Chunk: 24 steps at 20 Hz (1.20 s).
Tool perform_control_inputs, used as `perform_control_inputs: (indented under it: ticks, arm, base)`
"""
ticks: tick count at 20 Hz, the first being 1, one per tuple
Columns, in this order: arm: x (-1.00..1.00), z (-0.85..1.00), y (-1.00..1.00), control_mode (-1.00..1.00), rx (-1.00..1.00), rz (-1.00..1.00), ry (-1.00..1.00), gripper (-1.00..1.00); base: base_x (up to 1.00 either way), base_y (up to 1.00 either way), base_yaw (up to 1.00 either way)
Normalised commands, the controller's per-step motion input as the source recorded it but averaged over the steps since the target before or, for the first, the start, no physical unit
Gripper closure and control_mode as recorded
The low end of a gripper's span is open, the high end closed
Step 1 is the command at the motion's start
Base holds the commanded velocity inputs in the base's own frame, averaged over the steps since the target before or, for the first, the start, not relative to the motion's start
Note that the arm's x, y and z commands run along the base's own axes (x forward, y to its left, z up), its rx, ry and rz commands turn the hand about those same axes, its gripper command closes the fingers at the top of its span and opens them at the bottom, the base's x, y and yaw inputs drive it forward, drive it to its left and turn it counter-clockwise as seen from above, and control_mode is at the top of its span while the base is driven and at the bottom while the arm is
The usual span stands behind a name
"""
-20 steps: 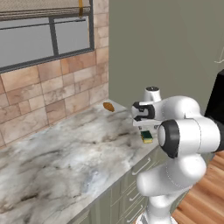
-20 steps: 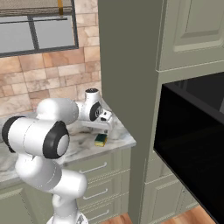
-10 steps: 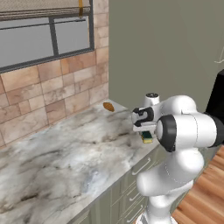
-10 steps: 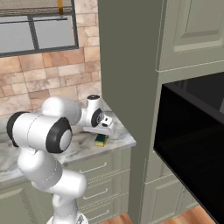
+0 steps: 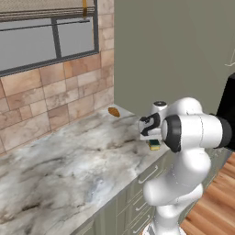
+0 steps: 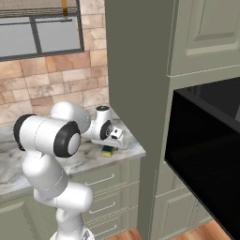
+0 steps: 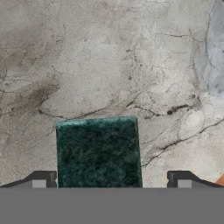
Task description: Place the sponge inside the microwave to prepare for sanitizing.
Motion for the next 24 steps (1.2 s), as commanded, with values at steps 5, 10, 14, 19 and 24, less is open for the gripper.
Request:
perform_control_inputs:
  ticks: [5,10,14,19,24]
  arm:
    - [0.13,-0.19,0.00,-1.00,0.01,0.00,0.00,-1.00]
    - [0.10,-0.20,0.00,-1.00,0.01,0.00,0.00,-1.00]
    - [0.01,-0.21,0.00,-1.00,0.02,0.00,0.00,1.00]
    - [0.01,-0.06,0.00,-1.00,0.00,0.00,0.00,1.00]
    - [-0.08,0.04,0.00,-1.00,0.00,-0.02,0.00,1.00]
  base:
    - [0.00,0.00,0.00]
    - [0.00,0.00,0.00]
    - [0.00,0.00,0.00]
    - [0.00,0.00,0.00]
    - [0.00,0.00,0.00]
